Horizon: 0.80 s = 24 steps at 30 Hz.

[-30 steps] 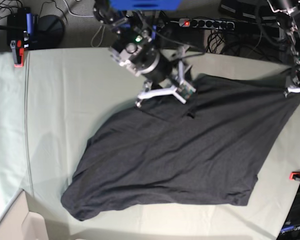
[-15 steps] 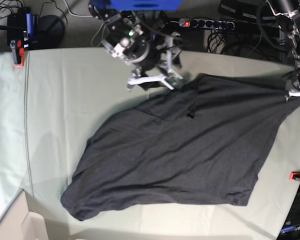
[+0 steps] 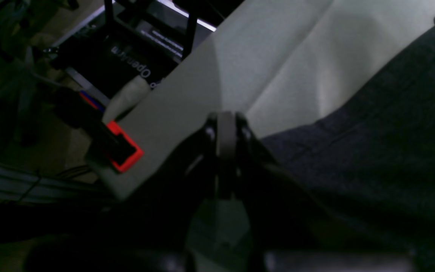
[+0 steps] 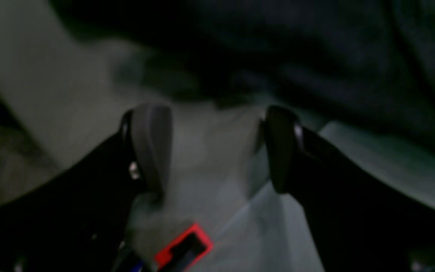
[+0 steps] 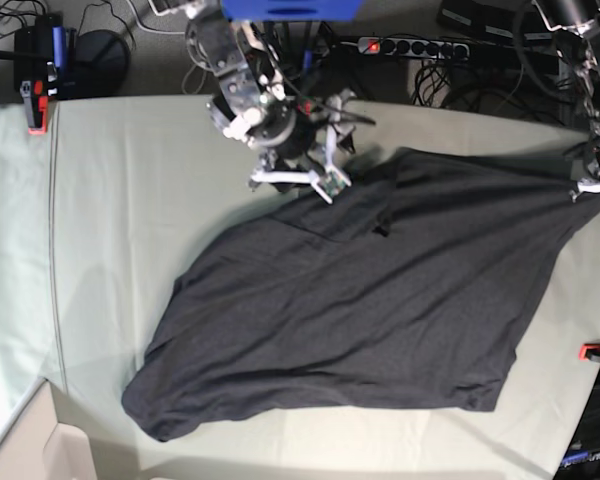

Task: Layout the t-shirt on the table in an organized manner, then fold the t-shirt properly
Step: 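Move the right gripper over the shirt and grasp a fold, then drag the grasped fold with the right gripper toward the shirt's corner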

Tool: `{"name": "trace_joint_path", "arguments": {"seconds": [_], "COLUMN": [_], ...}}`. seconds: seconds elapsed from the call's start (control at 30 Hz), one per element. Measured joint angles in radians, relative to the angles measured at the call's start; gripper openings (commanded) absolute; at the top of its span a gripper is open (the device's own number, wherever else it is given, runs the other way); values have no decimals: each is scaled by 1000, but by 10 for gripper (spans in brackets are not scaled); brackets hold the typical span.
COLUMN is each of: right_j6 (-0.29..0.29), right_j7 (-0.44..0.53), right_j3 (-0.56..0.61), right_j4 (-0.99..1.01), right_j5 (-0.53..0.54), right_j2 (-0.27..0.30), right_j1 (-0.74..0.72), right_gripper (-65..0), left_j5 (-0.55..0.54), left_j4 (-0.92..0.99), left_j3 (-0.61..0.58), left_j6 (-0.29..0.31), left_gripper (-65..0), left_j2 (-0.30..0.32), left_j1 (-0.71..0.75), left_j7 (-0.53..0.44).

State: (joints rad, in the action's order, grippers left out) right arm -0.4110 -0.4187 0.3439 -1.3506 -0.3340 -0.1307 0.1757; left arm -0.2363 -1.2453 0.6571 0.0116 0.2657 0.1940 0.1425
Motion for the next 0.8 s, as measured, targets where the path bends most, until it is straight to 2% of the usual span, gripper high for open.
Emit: {"name": "trace_joint_path", "arguments": {"seconds": [0.27,0.57,0.73,0.8], "right_j6": [0,3,3,0], "right_j7": [0,30,11,-4], "right_j3": [1,1,-4,-54], "right_j4": [40,133,114,56], "right_j5": [0,8,5,5], "right_j2": [-13,-16,-16,-19], "right_j1": [-47,-115,-113,-69], "right_gripper": [-269,-447,-650,-650], "left_j5": [0,0,0,0], "left_j4": [0,0,0,0], "left_j3": [0,0,0,0], "left_j6": [0,0,0,0], "left_gripper": [-648,-648,-648,-648], "left_j2": [0,0,0,-1], "left_j1": [2,2,2,2], "left_j7": [0,0,-1,0]}}
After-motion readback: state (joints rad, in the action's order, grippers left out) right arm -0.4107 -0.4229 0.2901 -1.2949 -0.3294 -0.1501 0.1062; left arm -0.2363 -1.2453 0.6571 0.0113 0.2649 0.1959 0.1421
